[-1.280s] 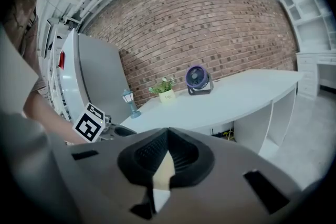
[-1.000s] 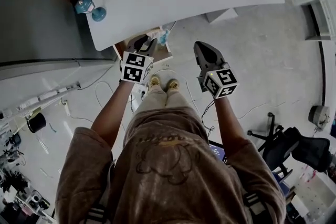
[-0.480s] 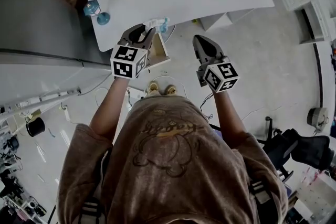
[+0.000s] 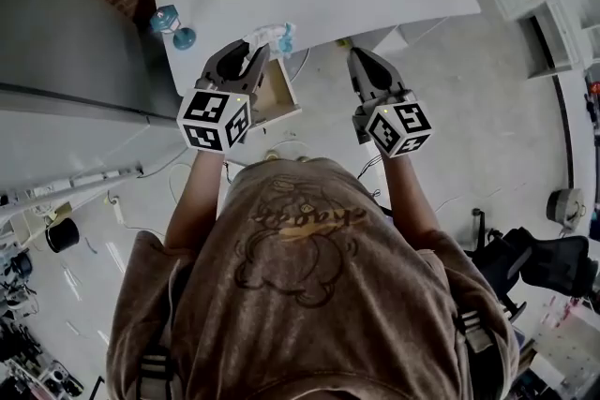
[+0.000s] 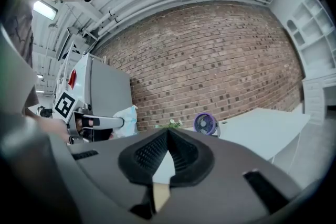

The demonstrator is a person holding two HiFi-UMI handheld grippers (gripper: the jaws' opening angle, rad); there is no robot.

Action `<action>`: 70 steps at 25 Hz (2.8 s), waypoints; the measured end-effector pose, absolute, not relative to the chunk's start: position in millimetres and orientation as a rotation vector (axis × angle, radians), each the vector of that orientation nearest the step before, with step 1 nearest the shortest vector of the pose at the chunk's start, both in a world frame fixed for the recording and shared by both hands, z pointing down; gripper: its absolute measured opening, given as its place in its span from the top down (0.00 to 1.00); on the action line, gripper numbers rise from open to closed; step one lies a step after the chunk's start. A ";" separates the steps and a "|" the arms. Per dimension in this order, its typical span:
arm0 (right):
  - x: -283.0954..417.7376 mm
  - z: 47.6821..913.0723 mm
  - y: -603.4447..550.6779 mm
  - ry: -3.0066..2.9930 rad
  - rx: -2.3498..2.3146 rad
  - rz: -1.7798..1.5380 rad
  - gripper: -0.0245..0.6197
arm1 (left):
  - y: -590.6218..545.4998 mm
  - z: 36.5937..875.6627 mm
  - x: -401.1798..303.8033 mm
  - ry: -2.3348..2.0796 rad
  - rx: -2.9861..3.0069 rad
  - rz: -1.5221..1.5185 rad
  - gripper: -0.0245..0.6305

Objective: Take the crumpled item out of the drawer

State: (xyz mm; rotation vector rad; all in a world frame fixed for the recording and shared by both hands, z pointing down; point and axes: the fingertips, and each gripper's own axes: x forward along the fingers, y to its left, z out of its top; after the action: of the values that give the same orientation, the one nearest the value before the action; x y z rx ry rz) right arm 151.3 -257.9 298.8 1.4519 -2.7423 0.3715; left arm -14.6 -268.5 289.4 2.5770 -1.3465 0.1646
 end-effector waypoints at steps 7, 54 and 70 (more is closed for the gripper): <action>153.6 289.6 -253.8 -2.733 1.483 0.316 0.97 | -263.1 270.9 -22.3 -1.337 2.612 0.026 0.81; 138.1 344.5 -214.0 -2.686 1.409 0.434 0.97 | -217.1 341.1 -44.6 -1.354 2.478 0.054 0.81; 134.6 346.5 -211.2 -2.676 1.447 0.457 0.97 | -212.9 350.3 -53.0 -1.357 2.444 0.069 0.81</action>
State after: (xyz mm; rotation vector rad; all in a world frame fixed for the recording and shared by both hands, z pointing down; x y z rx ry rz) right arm 134.6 -211.2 346.5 1.4470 -2.6764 0.4575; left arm -53.0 -212.9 350.3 2.4442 -1.3565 0.0685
